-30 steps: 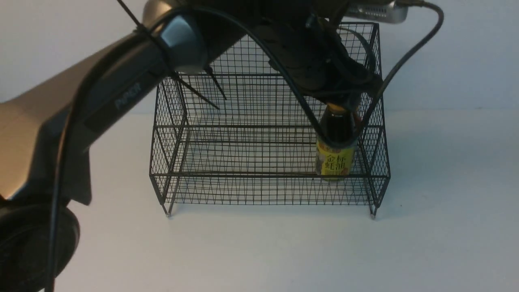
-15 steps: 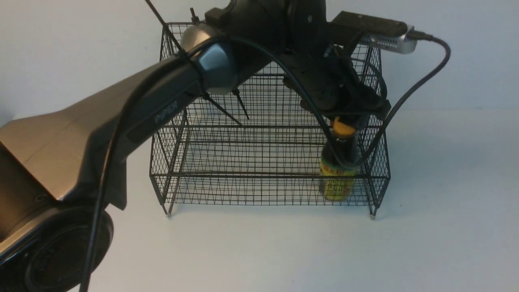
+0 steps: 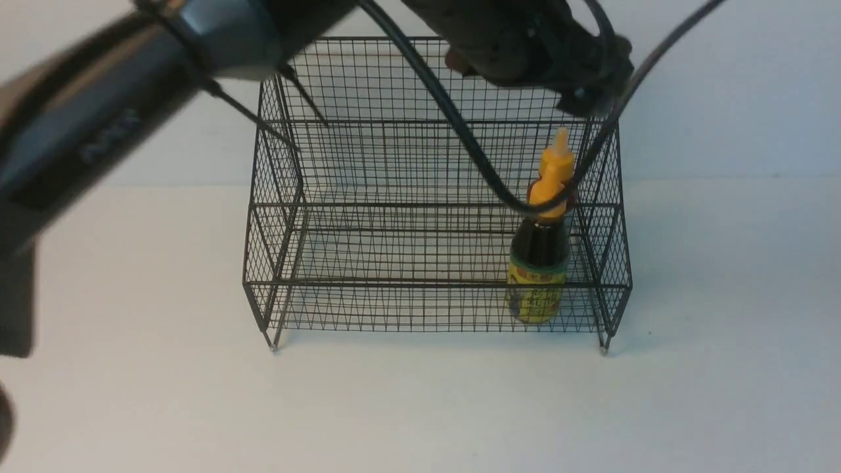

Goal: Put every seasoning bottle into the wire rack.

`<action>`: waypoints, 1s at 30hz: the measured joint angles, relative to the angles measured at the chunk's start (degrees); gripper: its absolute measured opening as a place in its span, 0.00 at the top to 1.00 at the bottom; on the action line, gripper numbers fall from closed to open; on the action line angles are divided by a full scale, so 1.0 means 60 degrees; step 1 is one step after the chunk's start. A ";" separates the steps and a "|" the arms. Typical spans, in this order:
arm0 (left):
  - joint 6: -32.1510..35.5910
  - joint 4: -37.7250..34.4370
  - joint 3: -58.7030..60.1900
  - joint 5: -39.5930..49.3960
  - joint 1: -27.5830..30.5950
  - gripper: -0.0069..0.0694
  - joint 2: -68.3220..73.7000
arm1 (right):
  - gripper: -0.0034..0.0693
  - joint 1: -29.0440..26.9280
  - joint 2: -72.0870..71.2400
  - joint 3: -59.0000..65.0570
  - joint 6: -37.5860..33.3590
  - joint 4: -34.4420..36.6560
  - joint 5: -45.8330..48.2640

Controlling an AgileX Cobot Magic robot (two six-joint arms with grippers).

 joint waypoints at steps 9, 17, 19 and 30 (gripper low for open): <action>0.0011 0.0169 -0.0030 0.0198 0.0000 0.32 -0.0944 | 0.97 0.0000 -0.3399 0.5876 -0.0734 0.0512 -0.7485; 0.0019 0.0169 -0.0030 0.0275 0.0000 0.60 -0.0950 | 0.97 0.0000 -0.3631 0.8749 -0.1514 0.0590 -1.2525; 0.0019 0.0169 -0.0030 0.0288 0.0000 0.68 -0.0950 | 0.97 0.0000 -0.3631 0.9305 -0.1525 0.0657 -1.2952; 0.0019 0.0160 -0.0030 0.0329 0.0000 0.82 -0.0950 | 0.97 0.0000 -0.3631 1.0490 -0.1538 0.0666 -1.2536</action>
